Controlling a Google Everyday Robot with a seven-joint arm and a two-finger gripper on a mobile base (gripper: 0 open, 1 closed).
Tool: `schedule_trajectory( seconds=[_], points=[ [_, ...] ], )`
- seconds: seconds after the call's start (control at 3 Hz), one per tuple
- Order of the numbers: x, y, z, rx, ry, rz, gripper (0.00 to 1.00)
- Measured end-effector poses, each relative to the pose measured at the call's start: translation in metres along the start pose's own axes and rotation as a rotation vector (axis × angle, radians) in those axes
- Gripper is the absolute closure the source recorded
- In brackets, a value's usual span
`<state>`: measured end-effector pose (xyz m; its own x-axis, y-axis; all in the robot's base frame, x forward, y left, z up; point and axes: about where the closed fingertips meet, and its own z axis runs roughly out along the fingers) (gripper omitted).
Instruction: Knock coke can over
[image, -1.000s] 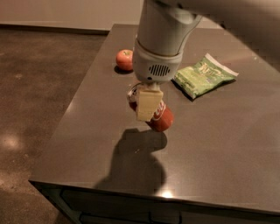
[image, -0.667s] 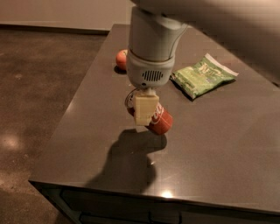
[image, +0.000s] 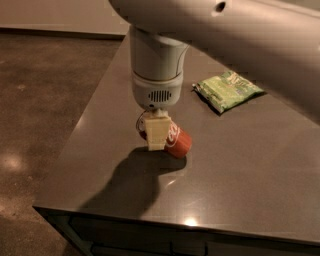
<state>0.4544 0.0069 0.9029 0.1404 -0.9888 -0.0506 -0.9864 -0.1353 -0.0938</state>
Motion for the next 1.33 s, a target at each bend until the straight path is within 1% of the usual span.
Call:
schedule_trajectory(
  seconds=[0.67, 1.0, 1.33],
  points=[
    [-0.01, 0.008, 0.019, -0.045, 0.012, -0.025, 0.35],
    [-0.013, 0.012, 0.026, -0.066, 0.007, -0.032, 0.13],
    [-0.014, 0.018, 0.032, -0.091, -0.01, -0.04, 0.0]
  ],
)
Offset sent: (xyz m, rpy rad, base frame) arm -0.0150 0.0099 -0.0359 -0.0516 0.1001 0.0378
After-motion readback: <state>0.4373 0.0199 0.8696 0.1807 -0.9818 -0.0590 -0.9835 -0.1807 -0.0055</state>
